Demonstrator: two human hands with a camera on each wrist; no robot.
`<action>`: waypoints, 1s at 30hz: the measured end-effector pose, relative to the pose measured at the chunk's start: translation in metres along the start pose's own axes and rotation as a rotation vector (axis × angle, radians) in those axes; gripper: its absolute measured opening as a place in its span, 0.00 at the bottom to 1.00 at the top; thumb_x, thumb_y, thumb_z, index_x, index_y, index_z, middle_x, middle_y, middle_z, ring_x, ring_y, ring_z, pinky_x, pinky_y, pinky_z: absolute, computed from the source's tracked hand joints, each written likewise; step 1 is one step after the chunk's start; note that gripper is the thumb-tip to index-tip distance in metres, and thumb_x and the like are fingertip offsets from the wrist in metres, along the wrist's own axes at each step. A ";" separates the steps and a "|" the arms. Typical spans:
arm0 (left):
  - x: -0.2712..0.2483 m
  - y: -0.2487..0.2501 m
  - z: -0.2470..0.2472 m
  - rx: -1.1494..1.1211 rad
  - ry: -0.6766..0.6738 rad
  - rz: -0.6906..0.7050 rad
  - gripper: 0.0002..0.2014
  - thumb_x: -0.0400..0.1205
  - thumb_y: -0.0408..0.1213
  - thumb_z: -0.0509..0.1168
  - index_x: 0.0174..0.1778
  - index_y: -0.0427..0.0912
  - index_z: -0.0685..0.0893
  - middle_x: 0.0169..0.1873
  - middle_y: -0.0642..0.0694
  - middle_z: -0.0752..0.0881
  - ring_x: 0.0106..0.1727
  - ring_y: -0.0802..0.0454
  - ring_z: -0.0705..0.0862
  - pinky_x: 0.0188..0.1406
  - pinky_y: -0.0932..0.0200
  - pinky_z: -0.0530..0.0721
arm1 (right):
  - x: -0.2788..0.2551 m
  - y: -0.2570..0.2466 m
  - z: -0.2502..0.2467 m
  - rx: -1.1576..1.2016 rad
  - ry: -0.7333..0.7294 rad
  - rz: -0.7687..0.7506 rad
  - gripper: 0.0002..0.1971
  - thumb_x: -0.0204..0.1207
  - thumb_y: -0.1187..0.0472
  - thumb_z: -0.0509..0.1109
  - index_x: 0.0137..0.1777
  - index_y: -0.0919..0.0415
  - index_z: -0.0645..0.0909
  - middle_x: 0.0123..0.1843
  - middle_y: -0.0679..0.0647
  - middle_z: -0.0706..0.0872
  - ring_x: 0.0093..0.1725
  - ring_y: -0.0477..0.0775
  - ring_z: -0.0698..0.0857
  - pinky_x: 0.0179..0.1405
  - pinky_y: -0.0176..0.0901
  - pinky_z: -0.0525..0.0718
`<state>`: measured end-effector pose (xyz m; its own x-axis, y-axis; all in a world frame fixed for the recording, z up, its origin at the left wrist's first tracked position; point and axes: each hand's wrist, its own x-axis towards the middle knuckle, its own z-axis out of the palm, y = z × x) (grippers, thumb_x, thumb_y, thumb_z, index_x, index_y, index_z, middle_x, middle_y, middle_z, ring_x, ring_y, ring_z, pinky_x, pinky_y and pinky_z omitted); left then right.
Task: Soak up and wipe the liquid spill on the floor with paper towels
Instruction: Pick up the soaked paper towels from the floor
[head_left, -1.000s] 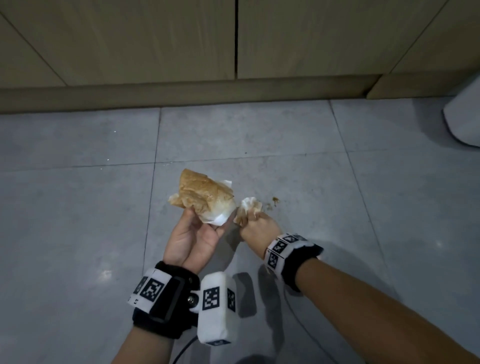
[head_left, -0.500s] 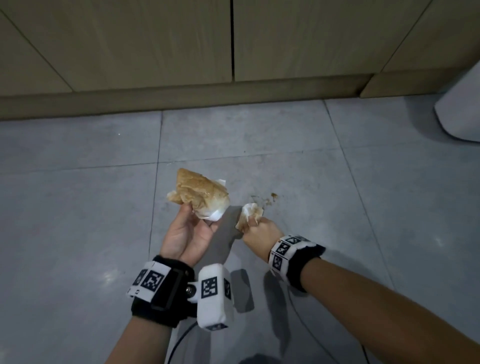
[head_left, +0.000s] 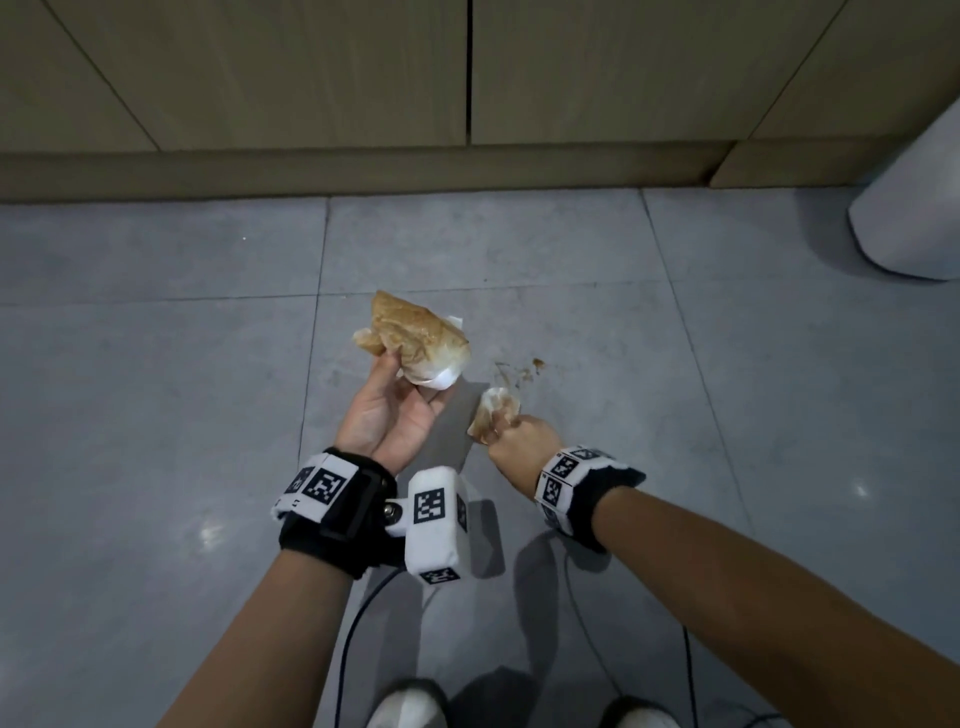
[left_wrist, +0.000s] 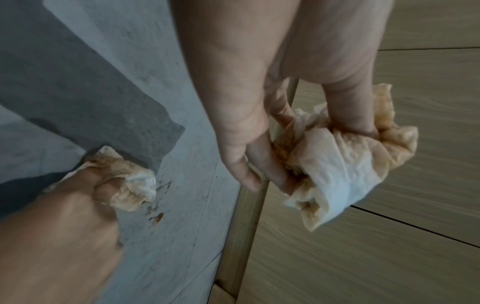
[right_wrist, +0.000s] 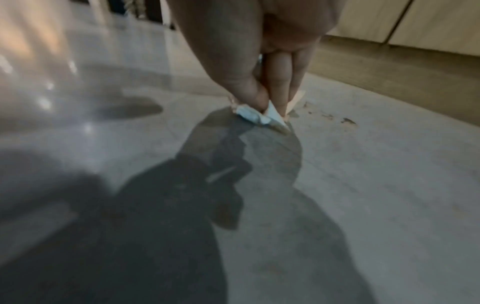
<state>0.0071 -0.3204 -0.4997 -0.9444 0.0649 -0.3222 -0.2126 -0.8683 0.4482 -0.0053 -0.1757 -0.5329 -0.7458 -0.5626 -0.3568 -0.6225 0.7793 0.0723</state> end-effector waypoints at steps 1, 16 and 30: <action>-0.001 0.001 0.001 0.000 -0.011 0.001 0.38 0.43 0.41 0.88 0.51 0.40 0.85 0.48 0.41 0.91 0.49 0.47 0.90 0.54 0.48 0.84 | 0.001 0.003 0.001 0.069 -0.075 0.025 0.20 0.79 0.71 0.53 0.62 0.63 0.83 0.60 0.63 0.85 0.58 0.61 0.85 0.48 0.46 0.82; 0.007 -0.006 -0.012 -0.021 0.066 -0.056 0.41 0.44 0.41 0.88 0.54 0.39 0.83 0.48 0.41 0.90 0.49 0.46 0.90 0.49 0.50 0.88 | 0.038 0.037 -0.001 0.137 -0.097 0.116 0.19 0.84 0.66 0.53 0.74 0.63 0.70 0.73 0.63 0.73 0.67 0.67 0.76 0.63 0.55 0.76; 0.017 -0.013 -0.026 -0.013 0.088 -0.074 0.48 0.50 0.43 0.86 0.66 0.40 0.72 0.53 0.40 0.89 0.54 0.46 0.89 0.48 0.52 0.88 | 0.044 0.026 0.005 0.074 -0.050 0.171 0.18 0.83 0.71 0.50 0.69 0.68 0.74 0.67 0.65 0.78 0.65 0.65 0.80 0.59 0.51 0.79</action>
<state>0.0003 -0.3207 -0.5323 -0.9003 0.0860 -0.4266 -0.2771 -0.8691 0.4097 -0.0533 -0.1784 -0.5512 -0.8253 -0.4073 -0.3911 -0.4671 0.8816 0.0676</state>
